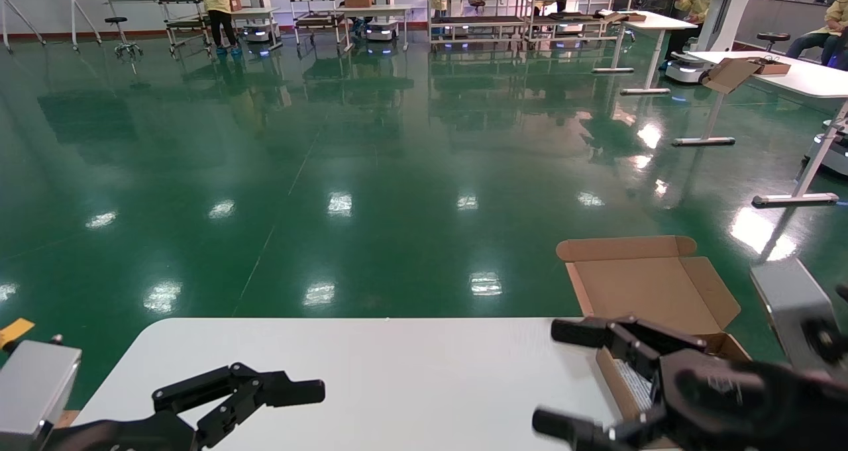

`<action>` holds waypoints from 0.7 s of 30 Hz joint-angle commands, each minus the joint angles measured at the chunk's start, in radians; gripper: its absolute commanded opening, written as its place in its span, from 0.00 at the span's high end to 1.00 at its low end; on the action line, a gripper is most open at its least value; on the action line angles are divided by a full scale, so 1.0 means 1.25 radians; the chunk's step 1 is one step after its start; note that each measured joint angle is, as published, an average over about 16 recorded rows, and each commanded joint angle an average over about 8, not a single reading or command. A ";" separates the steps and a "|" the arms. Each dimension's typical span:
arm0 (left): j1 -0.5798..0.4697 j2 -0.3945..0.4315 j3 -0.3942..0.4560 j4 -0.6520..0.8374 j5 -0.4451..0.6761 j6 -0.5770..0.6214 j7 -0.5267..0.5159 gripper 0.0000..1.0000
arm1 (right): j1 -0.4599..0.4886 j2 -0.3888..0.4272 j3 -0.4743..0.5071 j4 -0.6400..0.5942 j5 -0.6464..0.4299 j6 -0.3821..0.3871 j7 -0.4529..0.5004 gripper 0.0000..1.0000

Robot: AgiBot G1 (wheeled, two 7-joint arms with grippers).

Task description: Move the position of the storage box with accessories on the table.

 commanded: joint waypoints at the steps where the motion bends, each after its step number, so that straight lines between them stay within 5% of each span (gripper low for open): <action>1: 0.000 0.000 0.000 0.000 0.000 0.000 0.000 0.00 | -0.020 0.005 0.014 0.033 0.004 -0.004 -0.012 0.00; 13: 0.000 0.000 0.000 0.000 0.000 0.000 0.000 0.00 | -0.125 0.032 0.090 0.208 0.029 -0.025 -0.076 0.00; 21: 0.000 0.000 0.000 0.000 0.000 0.000 0.000 0.00 | -0.139 0.036 0.100 0.229 0.033 -0.029 -0.082 0.00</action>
